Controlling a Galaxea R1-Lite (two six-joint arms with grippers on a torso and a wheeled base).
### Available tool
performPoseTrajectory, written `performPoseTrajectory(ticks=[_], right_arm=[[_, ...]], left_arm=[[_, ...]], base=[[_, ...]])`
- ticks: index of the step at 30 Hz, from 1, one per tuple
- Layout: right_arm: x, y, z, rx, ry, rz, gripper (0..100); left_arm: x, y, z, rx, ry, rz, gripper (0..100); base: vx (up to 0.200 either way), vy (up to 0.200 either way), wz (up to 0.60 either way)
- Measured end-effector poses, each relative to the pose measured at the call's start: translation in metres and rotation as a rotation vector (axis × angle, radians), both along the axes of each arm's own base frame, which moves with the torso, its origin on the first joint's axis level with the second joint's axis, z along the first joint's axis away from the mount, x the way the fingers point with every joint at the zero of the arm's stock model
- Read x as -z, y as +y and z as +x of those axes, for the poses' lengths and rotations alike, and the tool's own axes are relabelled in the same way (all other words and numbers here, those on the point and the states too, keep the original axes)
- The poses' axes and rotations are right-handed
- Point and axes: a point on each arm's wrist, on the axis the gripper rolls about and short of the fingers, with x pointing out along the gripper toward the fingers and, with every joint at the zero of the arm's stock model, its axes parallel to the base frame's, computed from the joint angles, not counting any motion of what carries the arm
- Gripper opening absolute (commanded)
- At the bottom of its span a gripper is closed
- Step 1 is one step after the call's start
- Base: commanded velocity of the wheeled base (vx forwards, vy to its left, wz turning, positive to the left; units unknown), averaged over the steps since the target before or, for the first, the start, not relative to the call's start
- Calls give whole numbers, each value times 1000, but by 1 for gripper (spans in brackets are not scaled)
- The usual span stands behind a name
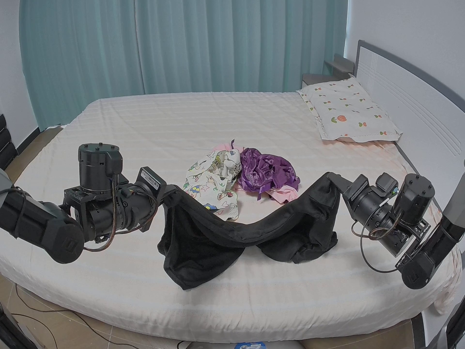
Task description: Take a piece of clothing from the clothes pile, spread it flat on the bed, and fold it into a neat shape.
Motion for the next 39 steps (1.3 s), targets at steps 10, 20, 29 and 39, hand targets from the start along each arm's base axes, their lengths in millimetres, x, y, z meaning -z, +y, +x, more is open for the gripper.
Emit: performPoseTrajectory(ticks=[10, 20, 29, 39], right_arm=[[-4, 0, -2, -5, -12, 5, 0], [-4, 1, -2, -8, -14, 6, 0], [-5, 1, -3, -8, -16, 7, 0], [-7, 1, -4, -10, -24, 9, 0]], left_arm=[[0, 2, -4, -6, 10, -9, 0], [2, 2, -5, 0, 17, -6, 0], [4, 0, -6, 8, 25, -5, 0], [7, 0, -7, 13, 34, -1, 0]], base=[[0, 200, 0], [0, 20, 0], [-133, 0, 0], [0, 0, 0]])
